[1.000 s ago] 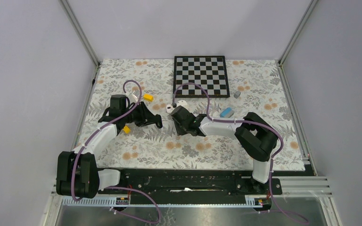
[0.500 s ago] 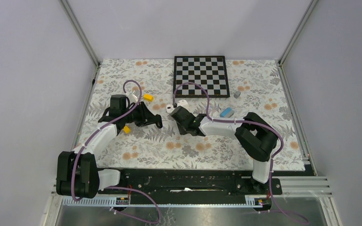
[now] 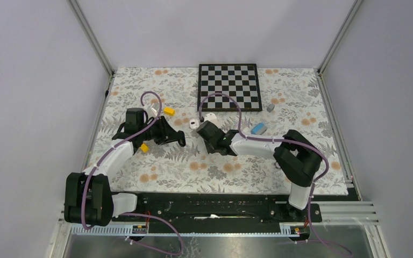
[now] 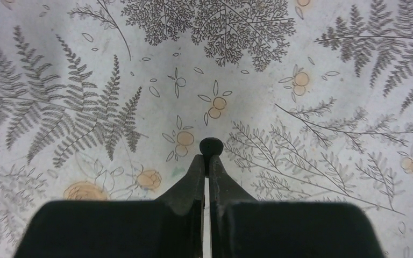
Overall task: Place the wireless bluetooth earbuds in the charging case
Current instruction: Pick up the earbud from the center of the board, then place the earbud in the charging case, then place the charging case at the center of the board.
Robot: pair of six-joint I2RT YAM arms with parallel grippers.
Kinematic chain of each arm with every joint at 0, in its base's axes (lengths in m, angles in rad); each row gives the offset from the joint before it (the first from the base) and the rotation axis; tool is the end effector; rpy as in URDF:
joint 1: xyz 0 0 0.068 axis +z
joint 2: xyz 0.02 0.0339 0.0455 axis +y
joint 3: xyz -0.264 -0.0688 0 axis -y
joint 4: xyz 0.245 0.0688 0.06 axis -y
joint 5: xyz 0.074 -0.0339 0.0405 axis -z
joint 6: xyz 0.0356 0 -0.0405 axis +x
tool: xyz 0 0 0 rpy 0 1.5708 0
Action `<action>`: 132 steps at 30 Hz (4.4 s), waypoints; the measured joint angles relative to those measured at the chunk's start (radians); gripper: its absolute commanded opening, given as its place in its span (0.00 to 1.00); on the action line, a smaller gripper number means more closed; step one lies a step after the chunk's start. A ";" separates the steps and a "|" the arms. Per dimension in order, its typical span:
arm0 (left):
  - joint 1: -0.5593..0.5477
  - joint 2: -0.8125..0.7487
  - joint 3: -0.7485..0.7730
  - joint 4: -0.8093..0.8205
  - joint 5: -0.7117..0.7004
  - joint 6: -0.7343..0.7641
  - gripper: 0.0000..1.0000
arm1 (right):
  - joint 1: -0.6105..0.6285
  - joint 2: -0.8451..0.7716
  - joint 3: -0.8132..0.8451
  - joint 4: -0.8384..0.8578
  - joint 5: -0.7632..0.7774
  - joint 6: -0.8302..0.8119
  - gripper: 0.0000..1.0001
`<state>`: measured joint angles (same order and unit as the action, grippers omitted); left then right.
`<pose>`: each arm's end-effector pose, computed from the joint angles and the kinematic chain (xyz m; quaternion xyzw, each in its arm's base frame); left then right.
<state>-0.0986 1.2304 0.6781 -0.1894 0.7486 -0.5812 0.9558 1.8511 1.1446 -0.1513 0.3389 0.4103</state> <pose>0.2421 -0.0483 0.2173 -0.0606 0.8624 -0.4405 0.2419 0.2339 0.3107 0.1724 -0.1921 0.9054 0.0945 0.3666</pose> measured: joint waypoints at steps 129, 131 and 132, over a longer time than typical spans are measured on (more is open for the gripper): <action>-0.431 0.599 0.032 0.618 -0.039 -0.259 0.28 | -0.335 -1.296 -0.729 -0.111 0.062 0.280 0.86; -0.431 0.584 0.035 0.589 -0.050 -0.245 0.35 | -0.335 -1.294 -0.729 -0.110 0.062 0.280 0.88; -0.431 0.573 0.035 0.571 -0.057 -0.236 0.41 | -0.335 -1.288 -0.729 -0.108 0.061 0.279 0.90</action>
<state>-0.5297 1.8034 0.7136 0.3813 0.6914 -0.8173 0.6205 0.5629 0.4152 -0.2596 0.4004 0.6891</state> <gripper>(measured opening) 0.300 0.863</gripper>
